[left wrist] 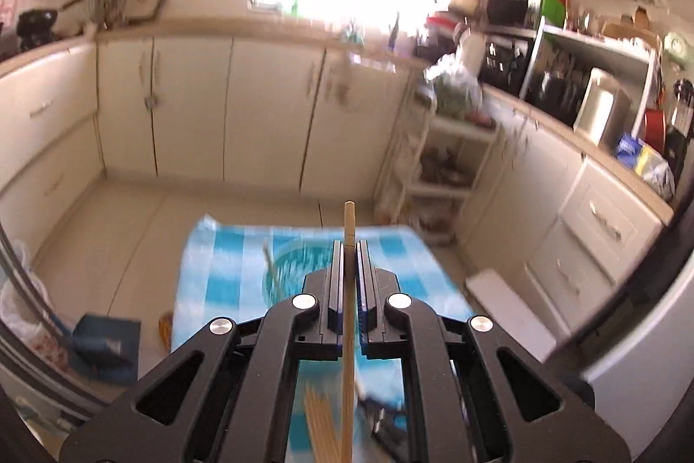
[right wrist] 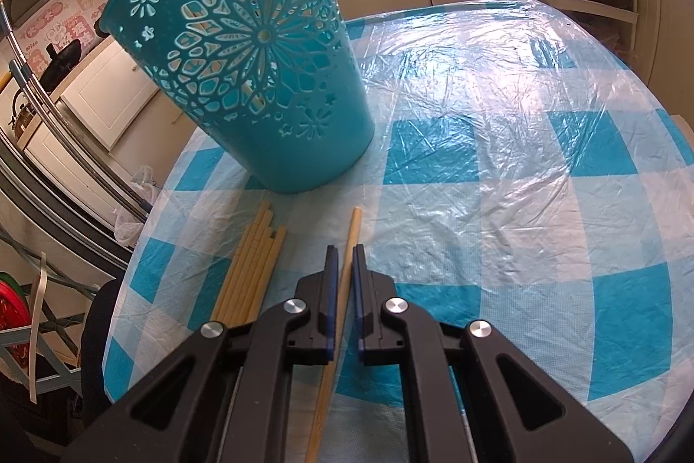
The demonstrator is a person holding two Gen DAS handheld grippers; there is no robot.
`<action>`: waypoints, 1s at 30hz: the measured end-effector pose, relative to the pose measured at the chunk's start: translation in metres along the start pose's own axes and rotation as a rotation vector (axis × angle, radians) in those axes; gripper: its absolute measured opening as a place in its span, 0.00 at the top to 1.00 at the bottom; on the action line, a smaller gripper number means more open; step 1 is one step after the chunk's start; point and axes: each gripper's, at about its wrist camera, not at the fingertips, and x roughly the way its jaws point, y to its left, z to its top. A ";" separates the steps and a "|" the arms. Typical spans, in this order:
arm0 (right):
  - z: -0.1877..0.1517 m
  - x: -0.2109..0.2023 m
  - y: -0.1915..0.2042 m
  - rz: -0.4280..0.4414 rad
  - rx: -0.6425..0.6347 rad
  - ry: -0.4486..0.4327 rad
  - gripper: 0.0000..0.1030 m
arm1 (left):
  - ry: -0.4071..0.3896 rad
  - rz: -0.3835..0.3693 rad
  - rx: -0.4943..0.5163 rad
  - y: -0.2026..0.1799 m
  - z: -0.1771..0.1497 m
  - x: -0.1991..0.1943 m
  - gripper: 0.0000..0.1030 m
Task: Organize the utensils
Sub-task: 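Raise the left tool's chopstick over the basket, lower it in and open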
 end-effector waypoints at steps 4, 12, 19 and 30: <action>0.000 0.000 -0.001 0.005 0.006 0.000 0.93 | -0.143 0.055 -0.016 -0.006 0.027 0.024 0.95; 0.001 -0.002 -0.006 0.037 0.039 0.001 0.93 | -0.209 0.145 -0.084 0.004 0.036 0.088 0.95; 0.002 -0.005 -0.010 0.059 0.063 0.002 0.94 | -0.168 0.175 -0.103 0.017 0.010 0.118 0.95; 0.002 -0.006 -0.011 0.058 0.062 0.001 0.93 | -0.109 0.208 -0.077 0.028 -0.023 0.129 0.95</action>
